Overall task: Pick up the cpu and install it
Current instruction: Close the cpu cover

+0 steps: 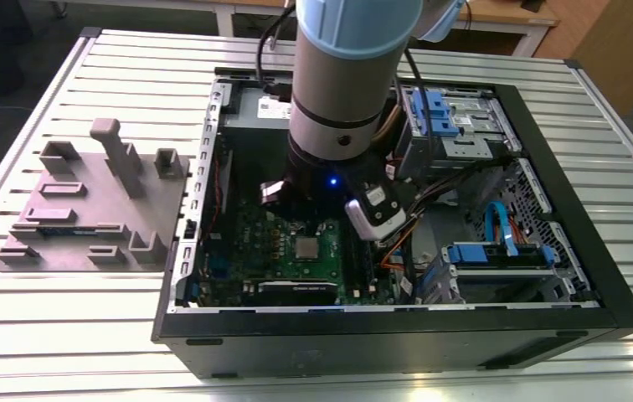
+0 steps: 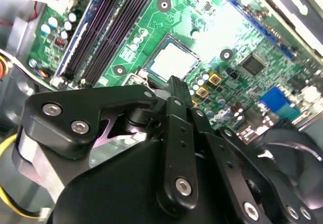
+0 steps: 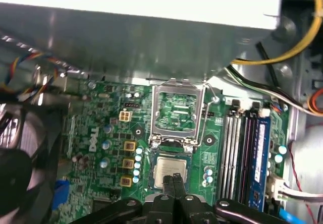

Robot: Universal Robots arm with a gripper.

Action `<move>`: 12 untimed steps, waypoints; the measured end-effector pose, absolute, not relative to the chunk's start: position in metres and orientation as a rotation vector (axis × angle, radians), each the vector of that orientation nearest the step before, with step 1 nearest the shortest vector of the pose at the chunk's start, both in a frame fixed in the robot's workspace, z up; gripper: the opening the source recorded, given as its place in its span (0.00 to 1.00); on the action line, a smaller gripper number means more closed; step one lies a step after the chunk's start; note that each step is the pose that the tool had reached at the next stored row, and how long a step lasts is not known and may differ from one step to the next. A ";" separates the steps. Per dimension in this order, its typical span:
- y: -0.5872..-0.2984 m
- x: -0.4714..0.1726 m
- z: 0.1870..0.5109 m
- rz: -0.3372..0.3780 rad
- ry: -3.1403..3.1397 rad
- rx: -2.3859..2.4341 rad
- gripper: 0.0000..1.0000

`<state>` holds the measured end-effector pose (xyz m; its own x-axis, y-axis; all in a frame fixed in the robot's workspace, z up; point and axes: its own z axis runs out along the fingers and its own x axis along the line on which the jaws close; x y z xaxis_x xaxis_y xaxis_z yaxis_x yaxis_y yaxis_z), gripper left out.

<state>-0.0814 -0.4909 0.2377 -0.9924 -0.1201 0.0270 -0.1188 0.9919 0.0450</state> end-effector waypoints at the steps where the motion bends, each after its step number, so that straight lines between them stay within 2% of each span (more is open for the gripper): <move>1: -0.491 -0.081 0.238 -0.067 -3.104 0.214 0.10; 12: -0.491 -0.081 0.238 -0.062 -3.062 0.523 0.10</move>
<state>-0.0814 -0.4909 0.2375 -0.9427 -0.3324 0.0271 -0.3310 0.9425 0.0449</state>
